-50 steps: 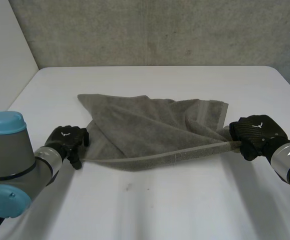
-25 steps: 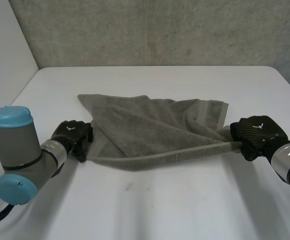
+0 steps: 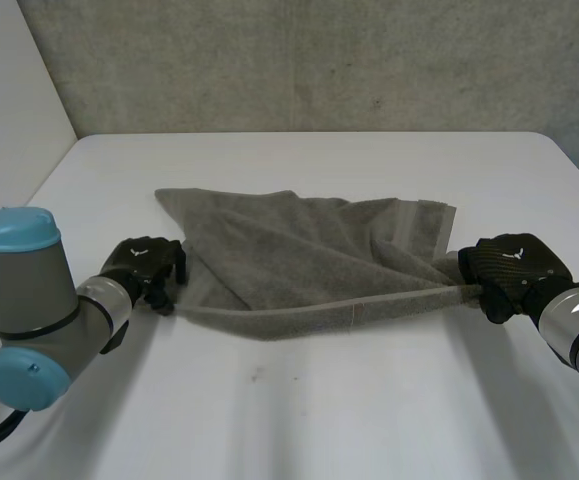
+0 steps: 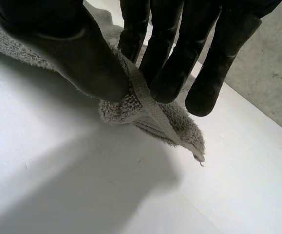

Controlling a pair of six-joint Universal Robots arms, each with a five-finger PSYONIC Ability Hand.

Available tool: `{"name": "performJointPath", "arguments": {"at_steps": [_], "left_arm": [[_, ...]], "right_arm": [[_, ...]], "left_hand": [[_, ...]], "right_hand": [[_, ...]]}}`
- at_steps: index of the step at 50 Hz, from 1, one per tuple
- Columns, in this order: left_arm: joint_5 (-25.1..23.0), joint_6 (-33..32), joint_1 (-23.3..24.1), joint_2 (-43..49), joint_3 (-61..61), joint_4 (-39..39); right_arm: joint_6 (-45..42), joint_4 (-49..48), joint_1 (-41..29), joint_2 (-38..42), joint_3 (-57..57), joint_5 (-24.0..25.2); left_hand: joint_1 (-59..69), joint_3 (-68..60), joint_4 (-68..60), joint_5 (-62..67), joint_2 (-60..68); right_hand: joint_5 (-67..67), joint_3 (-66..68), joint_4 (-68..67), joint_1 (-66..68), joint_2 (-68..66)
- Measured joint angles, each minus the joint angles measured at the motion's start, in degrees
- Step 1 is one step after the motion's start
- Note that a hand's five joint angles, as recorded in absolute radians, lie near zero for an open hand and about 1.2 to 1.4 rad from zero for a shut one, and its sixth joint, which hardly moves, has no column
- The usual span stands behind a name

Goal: Fold the towel.

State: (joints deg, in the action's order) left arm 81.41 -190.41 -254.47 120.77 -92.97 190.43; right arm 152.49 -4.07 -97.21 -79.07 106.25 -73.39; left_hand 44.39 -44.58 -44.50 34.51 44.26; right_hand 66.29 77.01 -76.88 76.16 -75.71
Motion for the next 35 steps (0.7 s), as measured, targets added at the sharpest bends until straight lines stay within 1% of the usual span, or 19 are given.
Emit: {"name": "performJointPath", "arguments": {"at_steps": [7, 28, 31, 33, 35], "left_arm": [[-0.38, -0.21, 0.01, -0.74, -1.38, -0.13], [-0.53, -0.31, 0.37, 1.47, -0.18, 0.43], [-0.53, -0.28, 0.71, 2.3, 0.72, 0.44], [-0.51, -0.25, 0.95, 2.62, 1.24, 0.42], [-0.46, -0.18, 1.37, 2.84, 2.0, 0.37]], "right_arm": [[-0.03, 0.01, 0.0, 0.12, -0.04, 0.0], [-0.09, -0.11, 0.0, 0.2, 0.0, 0.0], [-0.08, -0.14, 0.03, 0.22, -0.09, -0.05], [-0.05, -0.14, 0.1, 0.21, -0.17, -0.06], [-0.03, -0.14, 0.29, 0.17, -0.35, -0.08]], "left_hand": [[-3.17, 3.59, 3.52, -3.56, -3.24], [-2.46, 2.69, 2.66, -2.63, -2.33], [1.53, -0.93, -1.03, 0.79, 1.24], [8.91, -8.6, -8.77, 8.61, 9.0], [18.91, -18.72, -18.9, 18.59, 19.14]], "right_hand": [[0.01, 0.0, 0.0, 0.0, 0.0], [0.0, 0.01, 0.0, 0.0, 0.0], [0.0, 0.01, 0.0, 0.0, 0.0], [0.0, 0.01, 0.0, 0.01, 0.0], [0.0, 0.01, 0.0, 0.0, 0.0]]}}
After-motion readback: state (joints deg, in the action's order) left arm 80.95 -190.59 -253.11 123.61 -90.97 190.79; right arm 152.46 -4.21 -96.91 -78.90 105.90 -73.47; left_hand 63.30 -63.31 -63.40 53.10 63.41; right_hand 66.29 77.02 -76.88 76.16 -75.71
